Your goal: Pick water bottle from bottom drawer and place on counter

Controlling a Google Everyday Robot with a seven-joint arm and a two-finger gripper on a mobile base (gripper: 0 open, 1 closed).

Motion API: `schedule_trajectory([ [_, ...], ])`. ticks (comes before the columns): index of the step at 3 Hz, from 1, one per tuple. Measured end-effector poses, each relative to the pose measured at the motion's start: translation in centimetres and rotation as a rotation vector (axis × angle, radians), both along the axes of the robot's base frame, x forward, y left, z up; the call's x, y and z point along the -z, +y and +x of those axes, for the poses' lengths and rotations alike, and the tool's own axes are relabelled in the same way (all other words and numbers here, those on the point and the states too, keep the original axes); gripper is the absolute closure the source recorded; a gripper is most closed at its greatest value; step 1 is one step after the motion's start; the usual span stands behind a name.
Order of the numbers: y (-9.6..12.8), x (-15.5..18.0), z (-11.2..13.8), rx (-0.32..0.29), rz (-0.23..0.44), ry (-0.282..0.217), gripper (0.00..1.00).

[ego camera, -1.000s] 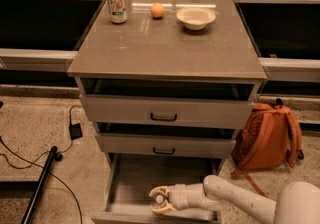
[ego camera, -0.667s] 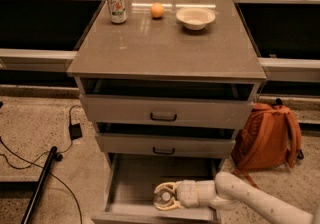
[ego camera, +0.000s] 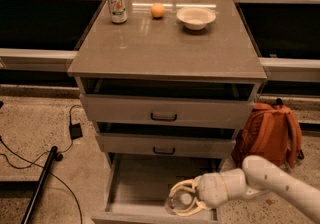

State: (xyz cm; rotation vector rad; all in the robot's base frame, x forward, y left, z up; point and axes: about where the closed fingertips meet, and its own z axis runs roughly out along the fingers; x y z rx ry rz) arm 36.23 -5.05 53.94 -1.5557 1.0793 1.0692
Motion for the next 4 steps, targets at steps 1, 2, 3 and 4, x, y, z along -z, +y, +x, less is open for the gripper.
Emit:
schedule_trajectory([
  [1, -3.6, -4.8, 1.5, -0.033, -0.014, 0.134, 1.0],
  [2, -5.3, -6.4, 2.8, -0.025, -0.012, 0.143, 1.0],
  [3, -4.4, -8.6, 4.0, 0.017, -0.037, 0.115, 1.0],
  [4, 0.6, -16.0, 7.9, 0.062, -0.104, 0.09, 1.0],
])
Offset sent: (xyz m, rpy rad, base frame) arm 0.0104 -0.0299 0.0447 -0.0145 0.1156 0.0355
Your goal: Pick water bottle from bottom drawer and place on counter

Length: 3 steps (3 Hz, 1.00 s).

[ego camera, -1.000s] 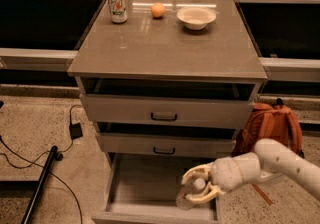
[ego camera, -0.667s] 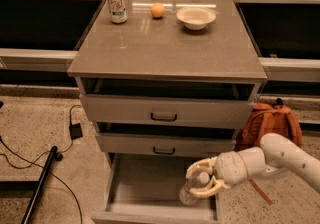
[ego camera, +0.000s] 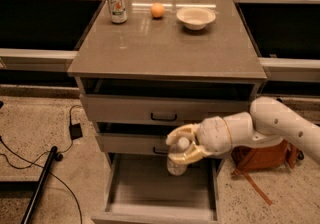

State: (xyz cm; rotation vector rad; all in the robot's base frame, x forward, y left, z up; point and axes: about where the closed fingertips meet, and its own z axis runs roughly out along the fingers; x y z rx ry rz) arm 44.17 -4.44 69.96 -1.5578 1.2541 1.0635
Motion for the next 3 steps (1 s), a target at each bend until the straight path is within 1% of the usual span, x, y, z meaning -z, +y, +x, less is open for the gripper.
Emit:
schedule_trajectory([
  [1, 3.0, -5.0, 1.9, 0.044, -0.016, 0.022, 1.0],
  [2, 3.9, -7.4, 2.3, 0.124, 0.084, 0.051, 1.0],
  [3, 3.1, -8.0, 2.4, 0.153, 0.105, 0.055, 1.0],
])
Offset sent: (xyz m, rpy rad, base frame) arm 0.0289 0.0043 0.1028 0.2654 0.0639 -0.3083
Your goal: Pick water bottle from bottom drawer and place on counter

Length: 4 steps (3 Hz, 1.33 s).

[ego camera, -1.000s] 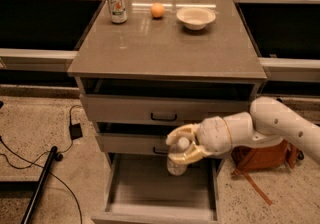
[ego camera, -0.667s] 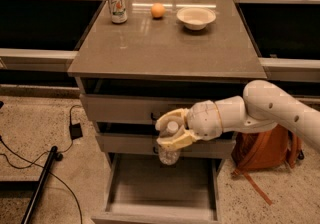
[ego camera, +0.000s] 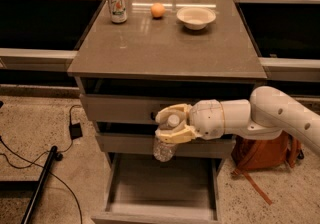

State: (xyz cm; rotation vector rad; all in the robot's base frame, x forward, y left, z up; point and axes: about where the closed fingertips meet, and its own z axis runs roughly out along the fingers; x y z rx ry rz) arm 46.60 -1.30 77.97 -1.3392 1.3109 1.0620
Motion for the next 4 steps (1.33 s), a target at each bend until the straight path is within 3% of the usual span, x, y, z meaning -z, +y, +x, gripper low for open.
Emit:
schedule_trajectory([
  [1, 1.1, -2.2, 1.0, 0.013, -0.029, -0.006, 1.0],
  [2, 3.4, -8.3, 2.8, 0.022, -0.105, -0.062, 1.0],
  [3, 5.4, -15.2, 4.9, -0.002, -0.127, -0.088, 1.0],
  [4, 4.9, -20.6, 8.7, 0.052, -0.113, -0.06, 1.0],
])
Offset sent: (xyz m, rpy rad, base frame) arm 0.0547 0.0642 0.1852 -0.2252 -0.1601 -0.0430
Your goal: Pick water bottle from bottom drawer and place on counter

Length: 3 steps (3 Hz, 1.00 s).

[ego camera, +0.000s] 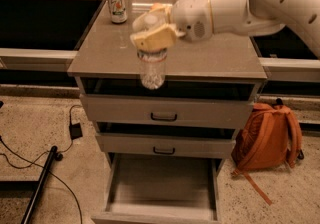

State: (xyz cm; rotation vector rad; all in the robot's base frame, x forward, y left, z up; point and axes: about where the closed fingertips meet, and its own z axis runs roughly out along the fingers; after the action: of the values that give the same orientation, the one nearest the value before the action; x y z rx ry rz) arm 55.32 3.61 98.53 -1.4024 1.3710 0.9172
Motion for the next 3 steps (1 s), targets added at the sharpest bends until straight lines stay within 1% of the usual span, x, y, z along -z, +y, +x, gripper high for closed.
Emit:
schedule_trajectory([
  [1, -2.8, -2.4, 4.1, 0.127, 0.023, 0.046, 1.0],
  [2, -6.0, -3.7, 7.9, 0.255, 0.105, 0.077, 1.0],
  [3, -7.4, -4.1, 11.4, 0.336, 0.159, 0.067, 1.0],
])
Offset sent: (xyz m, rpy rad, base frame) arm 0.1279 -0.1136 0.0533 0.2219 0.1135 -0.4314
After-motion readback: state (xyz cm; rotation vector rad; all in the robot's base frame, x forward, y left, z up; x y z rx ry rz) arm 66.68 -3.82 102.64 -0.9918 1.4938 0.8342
